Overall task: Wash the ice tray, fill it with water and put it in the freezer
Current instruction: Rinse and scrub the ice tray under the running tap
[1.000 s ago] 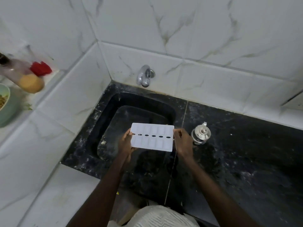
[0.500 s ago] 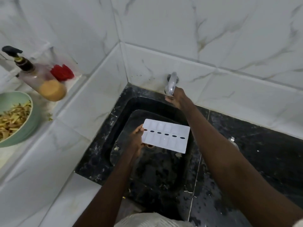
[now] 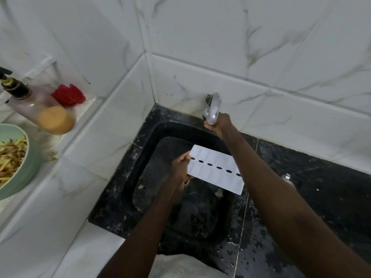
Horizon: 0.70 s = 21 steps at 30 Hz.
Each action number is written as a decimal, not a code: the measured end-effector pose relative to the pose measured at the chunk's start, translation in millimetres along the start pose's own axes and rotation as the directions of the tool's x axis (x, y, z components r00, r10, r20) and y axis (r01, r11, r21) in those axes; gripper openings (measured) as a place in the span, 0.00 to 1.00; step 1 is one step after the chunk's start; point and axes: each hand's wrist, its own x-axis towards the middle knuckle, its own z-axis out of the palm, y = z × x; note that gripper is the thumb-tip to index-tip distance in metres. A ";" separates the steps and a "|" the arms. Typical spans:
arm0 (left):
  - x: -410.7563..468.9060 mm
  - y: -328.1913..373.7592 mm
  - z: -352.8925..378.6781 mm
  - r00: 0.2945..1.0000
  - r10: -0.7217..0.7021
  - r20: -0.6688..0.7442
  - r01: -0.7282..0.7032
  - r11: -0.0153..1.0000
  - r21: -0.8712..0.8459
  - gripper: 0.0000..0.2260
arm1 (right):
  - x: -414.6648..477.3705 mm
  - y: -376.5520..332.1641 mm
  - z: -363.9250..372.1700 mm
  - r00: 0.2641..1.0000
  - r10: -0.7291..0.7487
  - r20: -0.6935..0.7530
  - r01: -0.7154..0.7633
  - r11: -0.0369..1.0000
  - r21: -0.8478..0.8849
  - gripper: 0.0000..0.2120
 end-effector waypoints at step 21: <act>0.5 -2.9 24.0 0.999 -0.016 -0.039 0.014 0.999 -0.035 0.11 | 7.7 -15.9 0.2 0.995 -0.002 -0.102 -0.012 0.990 -0.141 0.05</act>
